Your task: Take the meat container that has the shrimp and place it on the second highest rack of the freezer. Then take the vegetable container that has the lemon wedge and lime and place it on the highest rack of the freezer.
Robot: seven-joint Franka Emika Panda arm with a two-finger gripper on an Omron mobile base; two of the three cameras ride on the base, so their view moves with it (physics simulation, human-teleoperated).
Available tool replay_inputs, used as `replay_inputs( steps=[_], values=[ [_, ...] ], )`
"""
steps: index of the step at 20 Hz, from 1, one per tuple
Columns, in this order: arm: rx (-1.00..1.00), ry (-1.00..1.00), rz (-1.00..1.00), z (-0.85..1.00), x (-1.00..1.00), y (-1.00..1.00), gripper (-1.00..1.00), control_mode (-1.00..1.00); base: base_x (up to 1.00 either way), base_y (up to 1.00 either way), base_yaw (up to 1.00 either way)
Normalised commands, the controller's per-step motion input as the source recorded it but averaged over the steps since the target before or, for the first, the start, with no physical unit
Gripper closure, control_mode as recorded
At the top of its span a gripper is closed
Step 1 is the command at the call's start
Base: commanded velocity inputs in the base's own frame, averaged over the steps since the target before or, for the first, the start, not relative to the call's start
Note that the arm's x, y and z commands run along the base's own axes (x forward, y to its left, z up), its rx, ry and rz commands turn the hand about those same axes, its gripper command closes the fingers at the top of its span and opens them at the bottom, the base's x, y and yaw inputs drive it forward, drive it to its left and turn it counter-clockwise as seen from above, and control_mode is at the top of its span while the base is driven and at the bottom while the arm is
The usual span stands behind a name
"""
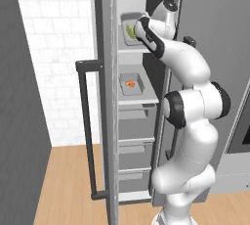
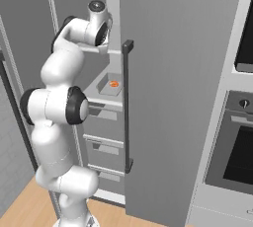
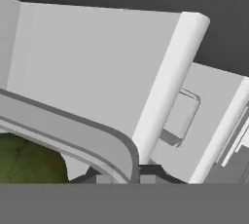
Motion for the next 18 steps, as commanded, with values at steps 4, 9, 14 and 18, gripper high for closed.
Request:
replay_inputs(
  steps=[4, 9, 14, 18],
  values=[
    [0.00, 0.00, -0.09, 0.00, 0.52, 0.16, 1.00, -1.00, 0.00, 0.00, 0.00],
    [0.01, 0.00, -0.09, 0.00, 0.27, 0.08, -1.00, -1.00, 0.00, 0.00, 0.00],
    [0.15, -0.06, -0.07, -0.03, -0.19, 0.00, -1.00, -1.00, 0.00, 0.00, 0.00],
    [0.17, -0.17, 0.00, -0.14, -0.69, 0.00, -1.00, -1.00, 0.00, 0.00, 0.00]
  ],
)
